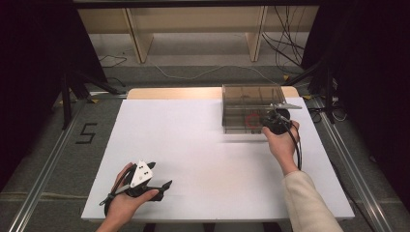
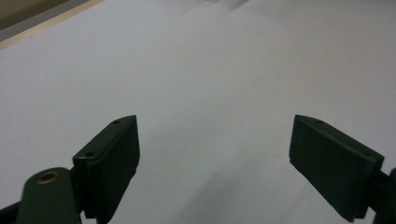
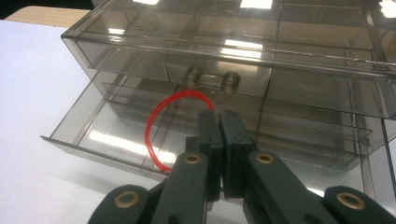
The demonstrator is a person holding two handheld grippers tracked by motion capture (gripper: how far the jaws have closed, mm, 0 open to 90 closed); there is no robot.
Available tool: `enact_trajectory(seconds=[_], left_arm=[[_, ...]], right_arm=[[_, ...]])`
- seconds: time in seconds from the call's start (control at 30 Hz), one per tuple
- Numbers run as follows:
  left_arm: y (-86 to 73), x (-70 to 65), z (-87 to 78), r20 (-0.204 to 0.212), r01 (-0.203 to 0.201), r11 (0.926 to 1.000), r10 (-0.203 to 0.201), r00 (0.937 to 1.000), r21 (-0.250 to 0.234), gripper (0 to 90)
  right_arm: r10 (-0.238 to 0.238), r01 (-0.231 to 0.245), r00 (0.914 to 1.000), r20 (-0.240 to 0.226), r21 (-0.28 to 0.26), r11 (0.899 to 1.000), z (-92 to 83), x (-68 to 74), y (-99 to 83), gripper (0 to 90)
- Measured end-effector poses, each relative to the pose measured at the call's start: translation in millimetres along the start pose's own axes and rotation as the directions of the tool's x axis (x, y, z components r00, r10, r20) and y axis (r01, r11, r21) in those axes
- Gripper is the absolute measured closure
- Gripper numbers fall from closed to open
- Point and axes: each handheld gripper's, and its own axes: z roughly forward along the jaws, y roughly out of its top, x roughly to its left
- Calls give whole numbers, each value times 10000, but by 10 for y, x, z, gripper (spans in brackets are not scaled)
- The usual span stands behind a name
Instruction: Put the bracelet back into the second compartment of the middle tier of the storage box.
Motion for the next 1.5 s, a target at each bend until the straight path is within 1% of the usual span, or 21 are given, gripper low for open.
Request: enact_trajectory(seconds=[0.4,0.43,0.6,0.63,0.67,1.03,1.5], left_arm=[[1,0,1,4,8,10000,-8,10000,1,162],[0,-2,4,7,54,10000,-54,10000,-29,162],[1,1,1,8,7,10000,-7,10000,5,162],[1,-2,4,-3,57,10000,-57,10000,-30,162],[0,1,1,5,6,10000,-6,10000,6,162],[0,1,-2,0,11,10000,-11,10000,0,162],[-1,-2,2,29,0,10000,0,10000,5,162]], right_arm=[[38,-39,10000,87,43,10000,9,-27,-11,889],[38,-39,9999,108,60,10000,10,-29,-12,889],[53,-54,9999,132,76,10000,22,-42,-19,889],[53,-54,9999,132,76,10000,22,-42,-19,889],[58,-59,9999,147,76,10000,24,-43,-19,889],[76,-79,9996,275,95,9999,35,-63,-24,889],[7,-14,9992,406,159,9999,106,-67,-30,889]])
